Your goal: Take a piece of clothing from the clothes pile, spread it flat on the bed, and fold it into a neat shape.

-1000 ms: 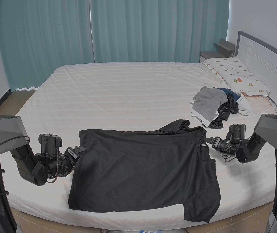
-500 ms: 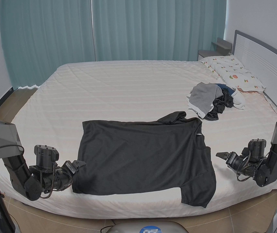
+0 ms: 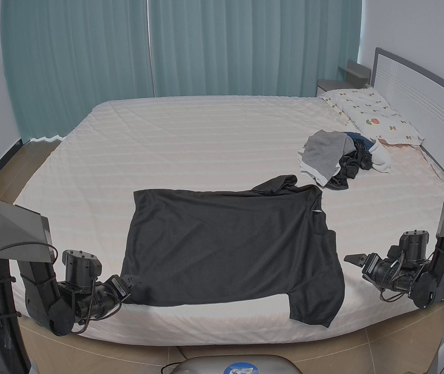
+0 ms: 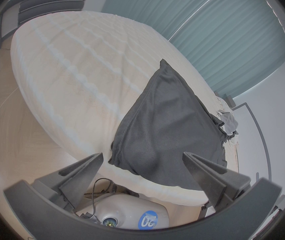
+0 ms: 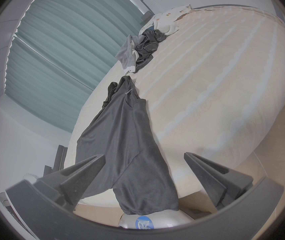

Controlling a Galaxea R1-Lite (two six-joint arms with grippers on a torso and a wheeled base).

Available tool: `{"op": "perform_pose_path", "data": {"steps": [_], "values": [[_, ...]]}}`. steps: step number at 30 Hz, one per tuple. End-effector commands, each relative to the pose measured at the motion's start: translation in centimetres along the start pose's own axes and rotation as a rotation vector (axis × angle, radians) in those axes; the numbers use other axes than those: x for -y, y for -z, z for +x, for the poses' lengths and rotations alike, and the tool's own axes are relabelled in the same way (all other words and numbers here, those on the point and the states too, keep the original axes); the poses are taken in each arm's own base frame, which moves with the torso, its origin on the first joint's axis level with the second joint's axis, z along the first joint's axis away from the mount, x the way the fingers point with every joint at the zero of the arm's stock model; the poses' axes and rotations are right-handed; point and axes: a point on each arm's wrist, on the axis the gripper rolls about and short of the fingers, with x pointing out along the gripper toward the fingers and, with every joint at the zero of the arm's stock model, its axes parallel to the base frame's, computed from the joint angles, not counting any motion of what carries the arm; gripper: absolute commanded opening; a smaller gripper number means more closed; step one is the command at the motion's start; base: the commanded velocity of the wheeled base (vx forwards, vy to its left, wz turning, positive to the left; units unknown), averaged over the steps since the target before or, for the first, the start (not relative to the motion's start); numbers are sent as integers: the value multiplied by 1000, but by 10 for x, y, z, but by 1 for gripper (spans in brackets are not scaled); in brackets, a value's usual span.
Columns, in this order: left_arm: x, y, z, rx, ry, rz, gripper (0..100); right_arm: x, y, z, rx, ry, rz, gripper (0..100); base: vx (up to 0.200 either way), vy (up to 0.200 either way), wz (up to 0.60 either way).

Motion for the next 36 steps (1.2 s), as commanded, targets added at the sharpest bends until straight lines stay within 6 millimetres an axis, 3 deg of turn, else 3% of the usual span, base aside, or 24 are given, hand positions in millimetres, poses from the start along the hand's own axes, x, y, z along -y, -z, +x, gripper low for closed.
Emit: {"op": "perform_pose_path", "data": {"steps": [1, 7, 8, 23, 35, 36], "values": [[-7, 11, 15, -18, -33, 18, 100, -1, 4, 0, -16, -1, -3, 100, 0, 0, 0], [-6, 12, 25, 2, -40, 24, 100, 0, 6, 0, -23, 7, -1, 100, 0, 0, 0], [-6, 12, 25, 6, -43, 30, 0, 1, 7, 0, -26, 10, 0, 100, 0, 0, 0], [-13, 12, 24, 67, -129, 60, 0, 2, 45, 10, -182, 39, -100, 100, 0, 0, 0], [-12, 11, 23, 70, -124, 54, 0, 10, 50, 25, -194, 62, -149, 100, 0, 0, 0], [-12, 11, 23, 70, -124, 54, 0, 9, 48, 28, -181, 62, -152, 0, 0, 0, 0]]}}
